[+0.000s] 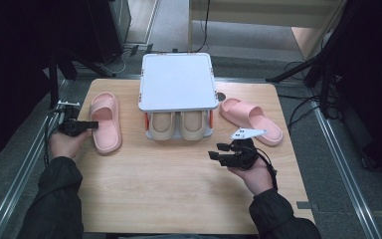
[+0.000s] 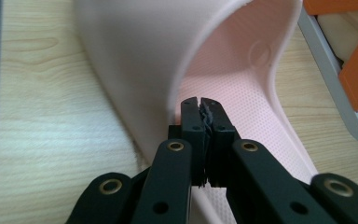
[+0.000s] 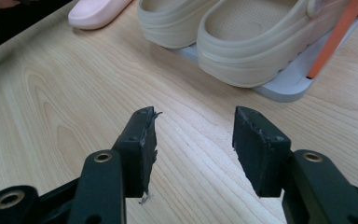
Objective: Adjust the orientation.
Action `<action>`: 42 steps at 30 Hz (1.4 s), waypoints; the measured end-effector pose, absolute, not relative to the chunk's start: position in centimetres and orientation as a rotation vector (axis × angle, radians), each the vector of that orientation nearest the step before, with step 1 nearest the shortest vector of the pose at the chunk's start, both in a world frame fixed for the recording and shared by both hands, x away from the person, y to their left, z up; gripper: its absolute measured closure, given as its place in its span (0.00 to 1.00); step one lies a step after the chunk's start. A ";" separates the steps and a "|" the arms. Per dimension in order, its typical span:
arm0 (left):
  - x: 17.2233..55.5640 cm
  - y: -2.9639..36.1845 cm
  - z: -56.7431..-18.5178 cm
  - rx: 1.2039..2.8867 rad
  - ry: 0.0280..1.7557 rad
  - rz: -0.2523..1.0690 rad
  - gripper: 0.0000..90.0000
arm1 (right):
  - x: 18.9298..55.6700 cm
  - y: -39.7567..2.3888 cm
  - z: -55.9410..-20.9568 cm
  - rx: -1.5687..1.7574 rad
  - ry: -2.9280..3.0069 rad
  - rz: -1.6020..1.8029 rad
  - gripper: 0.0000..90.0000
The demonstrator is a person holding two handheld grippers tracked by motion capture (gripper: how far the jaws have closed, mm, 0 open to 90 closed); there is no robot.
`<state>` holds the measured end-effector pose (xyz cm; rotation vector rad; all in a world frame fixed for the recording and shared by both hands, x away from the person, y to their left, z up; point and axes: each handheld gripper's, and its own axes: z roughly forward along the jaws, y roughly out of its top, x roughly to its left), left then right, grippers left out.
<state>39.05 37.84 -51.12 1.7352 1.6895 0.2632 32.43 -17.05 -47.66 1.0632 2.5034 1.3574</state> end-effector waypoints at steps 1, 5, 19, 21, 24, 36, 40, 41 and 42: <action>39.0 37.9 -51.2 1.733 1.686 0.268 0.98 | 32.5 -16.9 -47.7 1.053 2.502 1.360 0.56; 38.9 38.0 -51.1 1.730 1.691 0.278 0.97 | 32.6 -16.7 -47.7 1.053 2.514 1.361 0.56; 37.8 38.7 -49.1 1.647 1.668 0.304 0.83 | 32.7 -16.7 -47.7 1.050 2.513 1.361 0.56; 37.7 38.9 -49.0 1.633 1.669 0.311 0.79 | 32.7 -16.7 -47.7 1.050 2.514 1.361 0.56; 37.7 39.3 -49.0 1.623 1.679 0.312 0.78 | 32.6 -16.7 -47.6 1.050 2.516 1.359 0.56; 38.1 39.8 -49.8 1.631 1.718 0.311 0.58 | 32.6 -16.7 -47.7 1.049 2.517 1.352 0.56; 38.5 39.8 -50.2 1.642 1.722 0.323 0.55 | 32.5 -16.8 -47.8 1.059 2.517 1.348 0.55; 38.7 39.8 -50.3 1.642 1.725 0.323 0.55 | 32.5 -16.9 -47.8 1.059 2.516 1.349 0.55; 38.8 39.8 -50.4 1.644 1.726 0.322 0.54 | 32.4 -17.0 -47.8 1.065 2.514 1.346 0.55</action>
